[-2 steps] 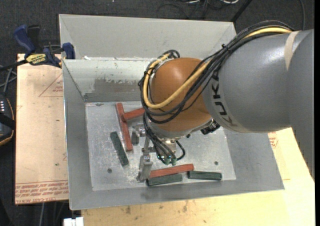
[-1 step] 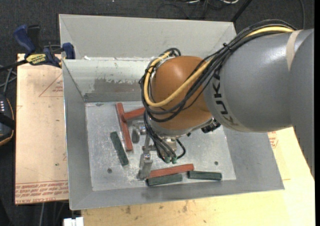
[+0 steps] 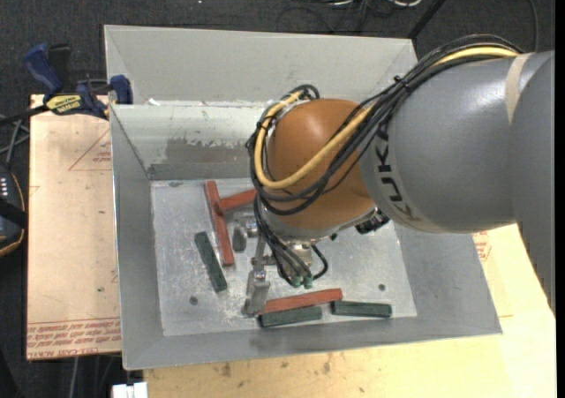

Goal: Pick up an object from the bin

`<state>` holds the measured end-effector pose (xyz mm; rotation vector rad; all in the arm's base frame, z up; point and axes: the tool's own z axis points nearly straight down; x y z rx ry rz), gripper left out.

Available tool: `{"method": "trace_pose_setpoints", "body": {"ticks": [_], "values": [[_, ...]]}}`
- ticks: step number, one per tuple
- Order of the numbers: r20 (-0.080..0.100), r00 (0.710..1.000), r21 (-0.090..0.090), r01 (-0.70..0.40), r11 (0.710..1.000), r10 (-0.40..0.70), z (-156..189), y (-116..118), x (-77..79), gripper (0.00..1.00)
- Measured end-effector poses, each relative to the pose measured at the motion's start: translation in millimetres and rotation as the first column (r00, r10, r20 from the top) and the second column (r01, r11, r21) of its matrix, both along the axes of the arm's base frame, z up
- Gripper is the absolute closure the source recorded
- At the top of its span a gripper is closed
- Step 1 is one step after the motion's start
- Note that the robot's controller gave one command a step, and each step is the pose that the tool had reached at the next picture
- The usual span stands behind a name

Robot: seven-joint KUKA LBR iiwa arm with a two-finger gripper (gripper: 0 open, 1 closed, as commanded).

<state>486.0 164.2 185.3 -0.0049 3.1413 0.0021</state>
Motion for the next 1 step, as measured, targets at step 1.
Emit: {"method": "trace_pose_setpoints", "body": {"ticks": [1], "values": [[-0.003,0.973,-0.001,-0.229,0.973,0.229,-26.9,-12.2,-1.6,0.00]]}}
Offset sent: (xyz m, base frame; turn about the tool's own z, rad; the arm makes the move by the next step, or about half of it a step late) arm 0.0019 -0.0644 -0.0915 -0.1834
